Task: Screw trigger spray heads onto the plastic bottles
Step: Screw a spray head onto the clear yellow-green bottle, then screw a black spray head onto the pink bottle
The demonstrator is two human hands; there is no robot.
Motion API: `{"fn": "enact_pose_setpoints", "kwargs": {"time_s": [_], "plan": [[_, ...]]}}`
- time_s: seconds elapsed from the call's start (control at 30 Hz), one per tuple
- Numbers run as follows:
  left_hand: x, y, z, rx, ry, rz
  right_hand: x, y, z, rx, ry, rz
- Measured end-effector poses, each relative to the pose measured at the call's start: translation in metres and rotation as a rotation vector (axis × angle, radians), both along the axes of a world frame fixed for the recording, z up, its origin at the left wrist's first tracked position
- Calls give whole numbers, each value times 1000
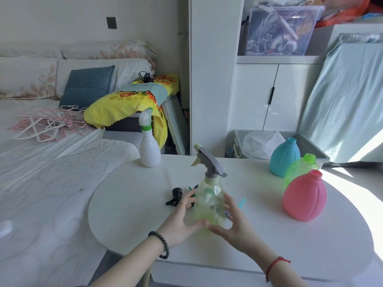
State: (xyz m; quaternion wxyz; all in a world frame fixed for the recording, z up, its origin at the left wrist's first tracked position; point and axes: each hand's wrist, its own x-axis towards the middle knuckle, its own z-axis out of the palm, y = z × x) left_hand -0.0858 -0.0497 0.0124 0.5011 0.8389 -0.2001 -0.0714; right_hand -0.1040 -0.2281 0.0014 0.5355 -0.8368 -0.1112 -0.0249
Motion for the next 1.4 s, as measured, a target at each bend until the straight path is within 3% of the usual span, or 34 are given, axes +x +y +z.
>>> {"fn": "enact_pose_setpoints", "kwargs": {"time_s": [0.2,0.33,0.4,0.6,0.9,1.2,1.4], "plan": [[14,-9,2,-301,21,188,13,13,9,-3,-166,-99],[49,12,46,-405,-28,192,50,29,49,98,-215,-10],[74,24,69,-358,-63,161,76,38,66,88,-190,34],[163,36,79,-137,-172,197,165,70,80,64,-211,-144],[244,46,1,-180,107,381,264,98,15,-100,-88,-161],[226,43,-7,-118,34,394,259,101,5,-163,-12,-73],[173,30,15,-65,-17,364,188,55,31,-78,-67,-112]]}}
